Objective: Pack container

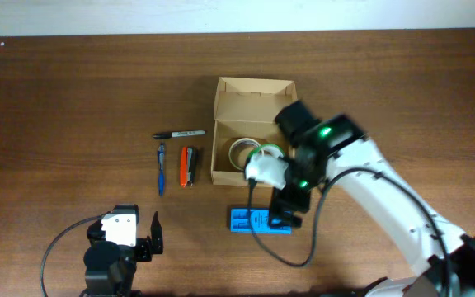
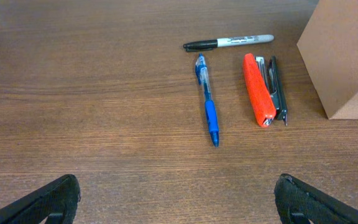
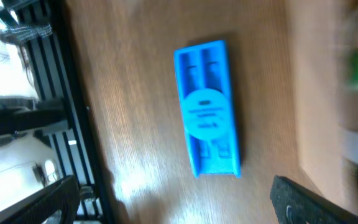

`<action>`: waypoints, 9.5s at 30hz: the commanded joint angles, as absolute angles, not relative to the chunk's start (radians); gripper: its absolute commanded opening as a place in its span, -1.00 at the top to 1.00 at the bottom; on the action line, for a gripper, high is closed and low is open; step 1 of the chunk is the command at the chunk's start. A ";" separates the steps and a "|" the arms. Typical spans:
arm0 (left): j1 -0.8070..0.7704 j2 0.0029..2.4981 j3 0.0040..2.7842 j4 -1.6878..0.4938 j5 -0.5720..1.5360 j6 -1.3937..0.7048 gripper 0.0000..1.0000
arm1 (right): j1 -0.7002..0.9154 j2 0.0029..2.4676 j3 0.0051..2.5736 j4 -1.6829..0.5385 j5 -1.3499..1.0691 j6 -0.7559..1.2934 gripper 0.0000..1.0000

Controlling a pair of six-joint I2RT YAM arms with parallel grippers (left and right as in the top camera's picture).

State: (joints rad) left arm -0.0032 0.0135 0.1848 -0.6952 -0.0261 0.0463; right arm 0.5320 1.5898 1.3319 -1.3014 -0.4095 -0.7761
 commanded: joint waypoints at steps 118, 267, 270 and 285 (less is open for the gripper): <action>0.003 0.005 0.178 -0.696 -0.022 0.068 -0.99 | 0.679 2.004 1.665 -0.922 0.248 -0.049 0.42; 0.003 0.005 0.178 -0.696 -0.022 0.068 -0.99 | 0.457 1.479 1.691 -1.217 -0.070 -0.233 -0.98; 0.003 0.005 0.178 -0.696 -0.022 0.068 -0.99 | 0.398 1.335 1.578 -1.203 -0.092 -0.237 -0.98; 0.003 0.005 0.178 -0.696 -0.022 0.068 -0.99 | 0.345 0.471 1.009 -1.077 -0.092 -0.142 -0.98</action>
State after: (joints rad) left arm -0.0032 0.0120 0.1848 -0.6949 -0.0261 0.0463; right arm 0.3511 0.5682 1.0767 -1.0809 -0.0807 -0.2066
